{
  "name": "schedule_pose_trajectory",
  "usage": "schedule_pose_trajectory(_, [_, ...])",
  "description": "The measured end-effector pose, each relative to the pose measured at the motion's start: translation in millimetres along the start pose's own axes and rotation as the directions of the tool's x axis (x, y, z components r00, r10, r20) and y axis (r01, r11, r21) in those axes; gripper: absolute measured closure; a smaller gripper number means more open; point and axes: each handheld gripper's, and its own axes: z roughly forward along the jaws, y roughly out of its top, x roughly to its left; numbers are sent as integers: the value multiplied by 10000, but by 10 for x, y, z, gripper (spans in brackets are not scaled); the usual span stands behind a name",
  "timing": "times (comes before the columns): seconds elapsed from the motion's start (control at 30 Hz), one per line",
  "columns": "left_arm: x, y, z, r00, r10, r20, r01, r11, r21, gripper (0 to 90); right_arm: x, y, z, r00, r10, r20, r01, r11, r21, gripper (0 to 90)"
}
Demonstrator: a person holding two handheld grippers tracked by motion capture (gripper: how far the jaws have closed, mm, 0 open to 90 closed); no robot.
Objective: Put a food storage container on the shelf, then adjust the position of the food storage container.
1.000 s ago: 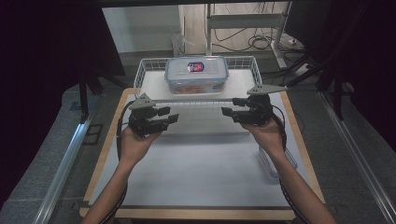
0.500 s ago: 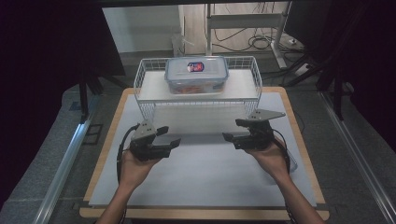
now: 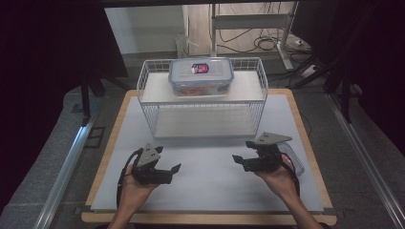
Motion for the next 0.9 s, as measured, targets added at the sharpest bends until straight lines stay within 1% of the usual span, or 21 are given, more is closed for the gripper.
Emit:
schedule_pose_trajectory(0.1, [15, -84, -13, 9990, -444, 92, 444, 9990, -12, 73, 30, -110, -7, 9999, 136, 65, -137, 9999, 56, 239])
schedule_pose_trajectory(0.17, [6, -124, -19, 9981, -587, 195, 585, 9983, 71, 72, 52, -171, -3, 9999, 123, 68, -124, 9998, 135, 238])
schedule_pose_trajectory(0.23, [-11, -148, -31, 9981, -584, 210, 581, 9982, 174, 73, 88, -222, 7, 9999, 61, 153, -65, 9995, 296, 232])
schedule_pose_trajectory(0.3, [-24, -167, -47, 9983, -538, 243, 533, 9984, 174, 72, 126, -250, 16, 9995, -160, 284, 146, 9987, 484, 228])
schedule_pose_trajectory(0.4, [-41, -212, -65, 9988, -467, 125, 463, 9986, 257, 68, 178, -271, 22, 9977, -486, 482, 455, 9968, 654, 228])
schedule_pose_trajectory(0.47, [-43, -246, -70, 9990, -444, 5, 443, 9983, 369, 65, 193, -278, 27, 9967, -599, 542, 560, 9960, 701, 231])
schedule_pose_trajectory(0.53, [-39, -254, -69, 9990, -434, -68, 436, 9982, 422, 65, 187, -278, 31, 9968, -560, 575, 519, 9961, 718, 233])
schedule_pose_trajectory(0.67, [-41, -249, -66, 9986, -521, -54, 522, 9982, 309, 66, 141, -292, 33, 9974, -399, 606, 345, 9956, 872, 236])
schedule_pose_trajectory(0.77, [-48, -256, -50, 9991, -404, -121, 409, 9983, 419, 67, 97, -295, 24, 9966, -290, 770, 210, 9945, 1030, 275])
schedule_pose_trajectory(0.87, [-42, -262, -49, 9990, -433, -106, 437, 9982, 412, 67, 33, -289, -21, 9973, 157, 721, -236, 9936, 1106, 371])
schedule_pose_trajectory(0.9, [-37, -263, -53, 9989, -472, -80, 474, 9982, 362, 67, 19, -286, -37, 9968, 200, 774, -284, 9936, 1091, 423])
